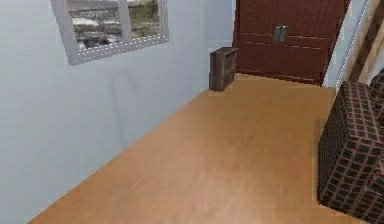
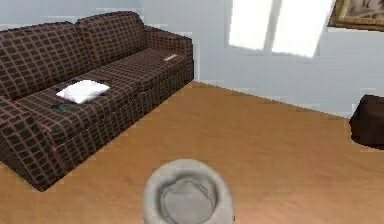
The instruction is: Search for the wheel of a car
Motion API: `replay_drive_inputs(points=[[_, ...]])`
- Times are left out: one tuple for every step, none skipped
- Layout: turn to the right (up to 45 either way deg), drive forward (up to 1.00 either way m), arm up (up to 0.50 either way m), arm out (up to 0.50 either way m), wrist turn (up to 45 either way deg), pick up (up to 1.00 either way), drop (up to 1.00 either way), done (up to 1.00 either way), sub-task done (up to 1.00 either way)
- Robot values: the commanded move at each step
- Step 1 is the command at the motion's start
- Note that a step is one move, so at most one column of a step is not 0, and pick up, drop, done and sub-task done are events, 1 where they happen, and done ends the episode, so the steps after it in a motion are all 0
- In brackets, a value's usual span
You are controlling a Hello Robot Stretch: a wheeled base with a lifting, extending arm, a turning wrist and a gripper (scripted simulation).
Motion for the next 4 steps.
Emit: replay_drive_inputs(points=[[21.0, 0.00, 0.00, 0.00, 0.0, 0.00, 0.00, 0.00, 0.00], [0.0, 1.00, 0.00, 0.00, 0.0, 0.00, 0.00, 0.00, 0.00], [9.0, 0.00, 0.00, 0.00, 0.0, 0.00, 0.00, 0.00, 0.00], [0.0, 0.20, 0.00, 0.00, 0.0, 0.00, 0.00, 0.00, 0.00]])
